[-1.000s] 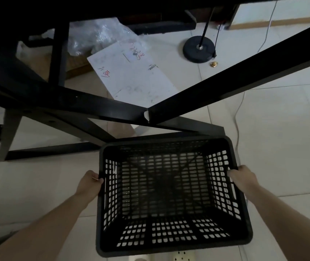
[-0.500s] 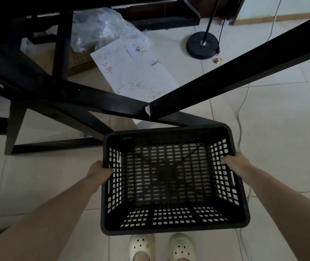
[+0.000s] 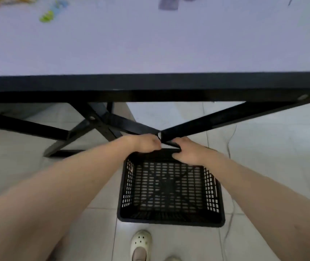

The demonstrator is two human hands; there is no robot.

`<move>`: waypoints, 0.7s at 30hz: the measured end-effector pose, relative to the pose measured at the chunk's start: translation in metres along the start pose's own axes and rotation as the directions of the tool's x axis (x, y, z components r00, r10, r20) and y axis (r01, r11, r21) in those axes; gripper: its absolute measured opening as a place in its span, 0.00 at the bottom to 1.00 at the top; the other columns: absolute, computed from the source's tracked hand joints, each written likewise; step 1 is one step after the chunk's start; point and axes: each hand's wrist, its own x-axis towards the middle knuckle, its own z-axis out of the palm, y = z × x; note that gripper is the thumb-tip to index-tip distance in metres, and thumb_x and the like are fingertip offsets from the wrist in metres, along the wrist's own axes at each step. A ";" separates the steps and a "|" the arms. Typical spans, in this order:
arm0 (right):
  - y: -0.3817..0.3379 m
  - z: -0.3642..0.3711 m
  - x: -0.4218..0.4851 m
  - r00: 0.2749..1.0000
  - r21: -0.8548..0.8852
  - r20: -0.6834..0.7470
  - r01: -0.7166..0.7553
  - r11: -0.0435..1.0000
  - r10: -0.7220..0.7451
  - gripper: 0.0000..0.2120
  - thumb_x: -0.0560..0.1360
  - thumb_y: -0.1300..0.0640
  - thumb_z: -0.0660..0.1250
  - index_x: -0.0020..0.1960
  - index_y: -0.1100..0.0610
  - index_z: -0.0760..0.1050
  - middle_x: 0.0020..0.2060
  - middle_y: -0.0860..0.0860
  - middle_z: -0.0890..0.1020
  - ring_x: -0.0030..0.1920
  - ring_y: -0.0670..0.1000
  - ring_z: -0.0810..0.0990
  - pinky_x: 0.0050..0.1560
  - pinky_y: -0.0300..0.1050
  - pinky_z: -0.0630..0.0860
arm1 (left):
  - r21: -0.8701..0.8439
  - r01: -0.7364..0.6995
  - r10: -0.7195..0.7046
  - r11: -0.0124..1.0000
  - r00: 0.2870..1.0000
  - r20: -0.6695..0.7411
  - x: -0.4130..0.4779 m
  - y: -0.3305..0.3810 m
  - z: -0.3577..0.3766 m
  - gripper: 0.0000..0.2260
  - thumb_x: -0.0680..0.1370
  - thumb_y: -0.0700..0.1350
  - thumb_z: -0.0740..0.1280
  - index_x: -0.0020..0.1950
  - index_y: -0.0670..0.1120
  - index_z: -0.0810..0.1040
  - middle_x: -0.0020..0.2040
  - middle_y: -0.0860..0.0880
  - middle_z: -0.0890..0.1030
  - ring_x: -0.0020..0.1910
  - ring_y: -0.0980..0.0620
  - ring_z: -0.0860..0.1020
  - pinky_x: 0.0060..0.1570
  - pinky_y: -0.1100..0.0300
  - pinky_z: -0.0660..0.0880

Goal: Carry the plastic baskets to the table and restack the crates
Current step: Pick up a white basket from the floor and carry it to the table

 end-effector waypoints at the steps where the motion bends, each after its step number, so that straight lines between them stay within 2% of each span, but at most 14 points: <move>1: -0.033 -0.023 -0.016 0.998 -0.048 0.008 0.056 0.997 -0.055 0.30 0.76 0.50 0.64 0.77 0.53 0.60 0.73 0.56 0.64 0.68 0.57 0.69 0.67 0.50 0.69 | 0.037 0.028 -0.029 0.999 0.999 0.023 -0.031 0.016 -0.024 0.11 0.80 0.49 0.58 0.51 0.47 0.79 0.52 0.49 0.80 0.51 0.49 0.77 0.52 0.56 0.73; 4: -0.124 -0.082 -0.078 0.980 -0.166 0.029 0.197 0.966 -0.195 0.28 0.77 0.50 0.64 0.75 0.54 0.63 0.71 0.55 0.68 0.69 0.57 0.70 0.68 0.50 0.68 | -0.019 0.118 -0.119 0.993 0.992 -0.028 -0.137 0.055 -0.090 0.19 0.80 0.53 0.60 0.67 0.45 0.74 0.61 0.51 0.77 0.59 0.51 0.75 0.61 0.56 0.72; 6: -0.173 -0.111 -0.130 0.959 -0.204 0.039 0.282 0.937 -0.280 0.25 0.77 0.52 0.63 0.72 0.57 0.66 0.68 0.57 0.73 0.66 0.57 0.73 0.67 0.53 0.68 | -0.087 0.149 -0.157 0.985 0.984 -0.084 -0.212 0.078 -0.119 0.23 0.79 0.56 0.62 0.69 0.44 0.73 0.65 0.48 0.77 0.63 0.49 0.75 0.64 0.54 0.72; 8: -0.218 -0.136 -0.186 0.938 -0.245 0.028 0.341 0.907 -0.345 0.22 0.78 0.54 0.62 0.70 0.61 0.67 0.66 0.60 0.74 0.64 0.59 0.74 0.65 0.53 0.69 | -0.180 0.139 -0.174 0.974 0.966 -0.194 -0.296 0.101 -0.138 0.21 0.79 0.54 0.63 0.67 0.42 0.74 0.65 0.46 0.77 0.62 0.49 0.76 0.62 0.55 0.73; 11: -0.288 -0.179 -0.268 0.916 -0.324 -0.007 0.378 0.867 -0.402 0.28 0.78 0.48 0.62 0.75 0.55 0.61 0.71 0.55 0.69 0.67 0.56 0.71 0.66 0.50 0.68 | -0.245 0.069 -0.171 0.967 0.890 -0.423 -0.420 0.127 -0.170 0.17 0.80 0.48 0.62 0.66 0.43 0.75 0.64 0.47 0.77 0.58 0.51 0.77 0.57 0.57 0.74; 13: -0.341 -0.203 -0.328 0.879 -0.365 -0.020 0.437 0.822 -0.476 0.30 0.78 0.47 0.63 0.76 0.54 0.59 0.72 0.55 0.68 0.65 0.54 0.72 0.64 0.47 0.68 | -0.269 0.051 -0.199 0.962 0.805 -0.560 -0.507 0.140 -0.185 0.15 0.80 0.48 0.63 0.64 0.45 0.76 0.59 0.49 0.79 0.55 0.51 0.78 0.53 0.58 0.75; 16: -0.427 -0.229 -0.420 0.743 -0.459 -0.112 0.551 0.697 -0.660 0.25 0.79 0.51 0.64 0.73 0.57 0.65 0.67 0.55 0.73 0.63 0.55 0.74 0.55 0.39 0.67 | -0.261 0.061 -0.243 0.963 0.606 -0.757 -0.644 0.161 -0.202 0.12 0.80 0.46 0.63 0.62 0.46 0.77 0.53 0.50 0.79 0.53 0.51 0.77 0.53 0.56 0.75; 19: -0.508 -0.226 -0.503 0.614 -0.556 -0.140 0.600 0.575 -0.777 0.19 0.78 0.53 0.64 0.67 0.58 0.70 0.64 0.57 0.76 0.58 0.55 0.75 0.57 0.45 0.70 | -0.263 0.088 -0.276 0.961 0.395 -0.876 -0.773 0.172 -0.186 0.13 0.80 0.44 0.61 0.64 0.45 0.76 0.54 0.50 0.79 0.53 0.51 0.78 0.55 0.55 0.75; 21: -0.551 -0.207 -0.558 0.530 -0.607 -0.100 0.638 0.474 -0.842 0.17 0.78 0.56 0.63 0.65 0.61 0.73 0.62 0.58 0.78 0.57 0.55 0.77 0.59 0.48 0.72 | -0.282 0.131 -0.310 0.951 0.322 -0.895 -0.844 0.171 -0.160 0.13 0.80 0.44 0.61 0.64 0.46 0.75 0.54 0.51 0.80 0.55 0.50 0.79 0.58 0.54 0.76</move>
